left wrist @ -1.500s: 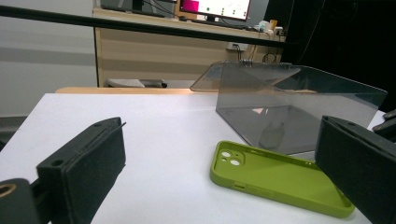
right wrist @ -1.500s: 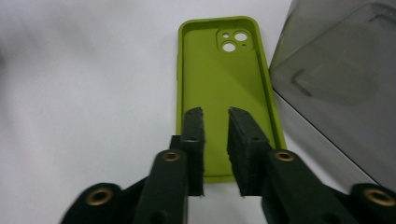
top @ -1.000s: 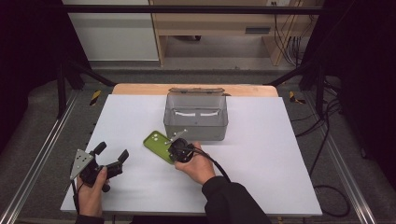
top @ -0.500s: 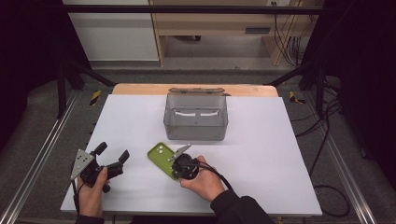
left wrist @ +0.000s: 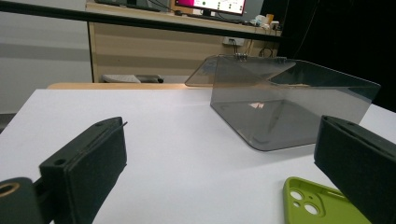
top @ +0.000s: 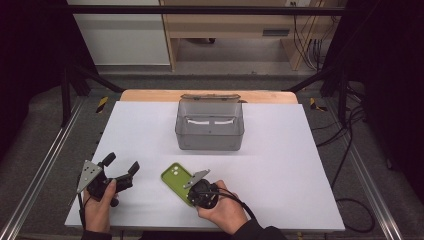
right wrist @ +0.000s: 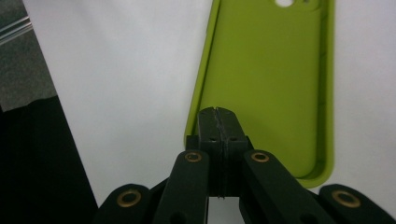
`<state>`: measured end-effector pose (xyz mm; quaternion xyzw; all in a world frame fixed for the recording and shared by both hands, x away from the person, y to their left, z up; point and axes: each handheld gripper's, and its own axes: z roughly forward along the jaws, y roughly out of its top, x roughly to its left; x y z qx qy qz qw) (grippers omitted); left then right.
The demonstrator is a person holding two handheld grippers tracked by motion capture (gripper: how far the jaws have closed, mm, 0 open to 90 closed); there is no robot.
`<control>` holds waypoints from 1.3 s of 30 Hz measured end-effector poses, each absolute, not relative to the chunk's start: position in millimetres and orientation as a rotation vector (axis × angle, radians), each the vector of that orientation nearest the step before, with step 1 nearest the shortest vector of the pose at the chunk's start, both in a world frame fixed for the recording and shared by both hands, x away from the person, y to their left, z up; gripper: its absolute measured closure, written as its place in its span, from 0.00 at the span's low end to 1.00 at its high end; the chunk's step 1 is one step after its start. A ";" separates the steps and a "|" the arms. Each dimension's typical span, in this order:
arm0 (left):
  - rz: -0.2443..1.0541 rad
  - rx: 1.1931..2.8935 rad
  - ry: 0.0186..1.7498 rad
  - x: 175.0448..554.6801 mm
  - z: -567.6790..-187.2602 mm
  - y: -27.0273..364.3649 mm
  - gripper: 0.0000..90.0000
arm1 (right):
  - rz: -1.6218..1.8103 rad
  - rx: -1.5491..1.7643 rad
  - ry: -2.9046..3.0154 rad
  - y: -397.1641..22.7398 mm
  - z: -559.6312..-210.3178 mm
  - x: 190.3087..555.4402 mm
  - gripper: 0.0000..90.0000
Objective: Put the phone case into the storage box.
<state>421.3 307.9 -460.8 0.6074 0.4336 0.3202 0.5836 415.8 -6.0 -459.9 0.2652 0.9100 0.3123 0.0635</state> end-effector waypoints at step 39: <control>0.745 1.426 1.016 421.7 -461.2 307.7 0.03 | 0.883 0.776 2.702 14.2 -459.7 394.4 0.76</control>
